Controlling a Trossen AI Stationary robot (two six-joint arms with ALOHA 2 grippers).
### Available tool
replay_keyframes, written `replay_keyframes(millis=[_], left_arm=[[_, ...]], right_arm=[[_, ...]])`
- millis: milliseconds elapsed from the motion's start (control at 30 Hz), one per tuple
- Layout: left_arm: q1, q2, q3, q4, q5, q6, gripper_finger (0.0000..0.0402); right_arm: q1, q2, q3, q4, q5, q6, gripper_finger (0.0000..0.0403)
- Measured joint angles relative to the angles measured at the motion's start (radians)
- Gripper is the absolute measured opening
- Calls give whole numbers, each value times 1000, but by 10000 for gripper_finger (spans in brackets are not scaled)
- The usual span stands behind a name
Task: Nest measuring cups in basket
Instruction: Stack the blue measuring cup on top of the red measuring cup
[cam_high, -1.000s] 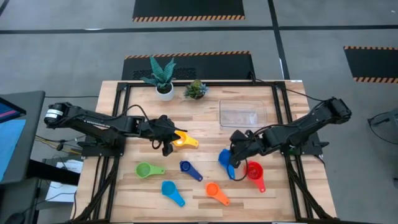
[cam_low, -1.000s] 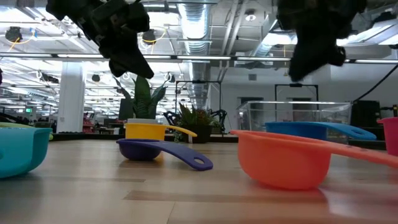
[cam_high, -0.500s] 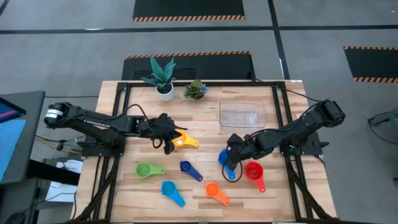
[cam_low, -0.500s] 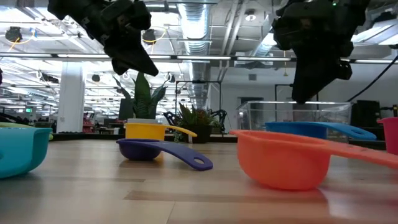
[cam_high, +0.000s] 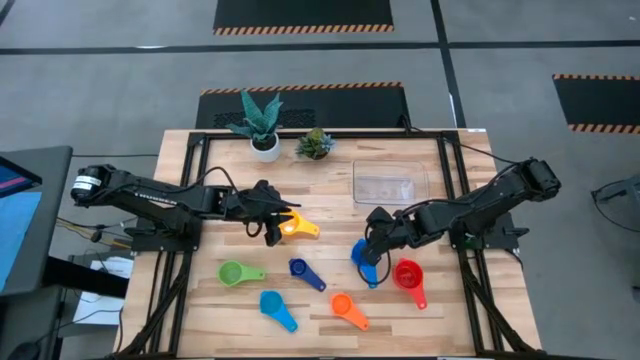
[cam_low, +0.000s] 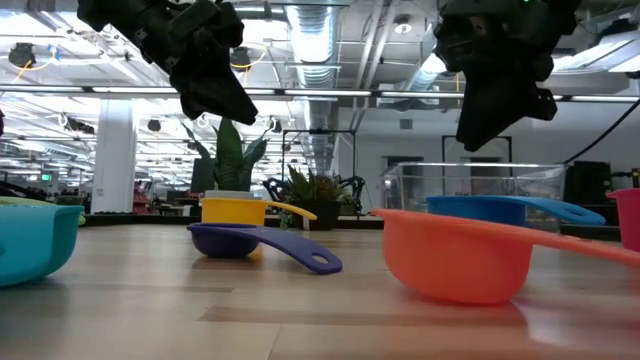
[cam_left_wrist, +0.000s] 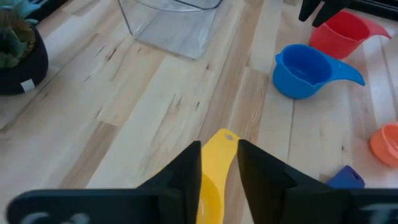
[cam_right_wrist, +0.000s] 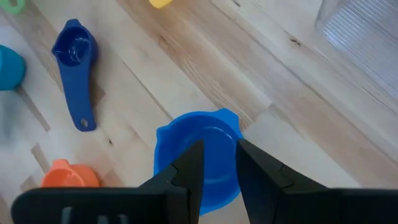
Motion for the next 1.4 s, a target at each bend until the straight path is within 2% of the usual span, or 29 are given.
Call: replay_keyframes(millis=[200,333,433,533,700,900,1067,1200,1400], left_arm=[[0,0,0,43,2,-81,120],[0,27,0,214,26,-61,122],[0,75,0,369,80,-30,122],[0,140,24,401,117,-28,122],[0,289,212,253,176,49,122],[0,500,521,27,189,219,122],[-3,660,729,-139,187,310,122],[-3,777,861,-200,187,315,122],[-8,932,1030,-294,191,203,122]], right_arm=[[2,-2,0,-36,-3,1,118],[9,-2,0,-40,-3,1,118],[9,-2,0,-59,-6,2,118],[9,-8,1,-88,-11,4,118],[-3,-72,76,-236,33,-36,118],[-14,-174,193,-457,214,-48,118],[-10,-261,210,-545,300,-43,118],[-15,-308,211,-619,322,-47,118],[-27,-348,211,-720,327,-48,118]])
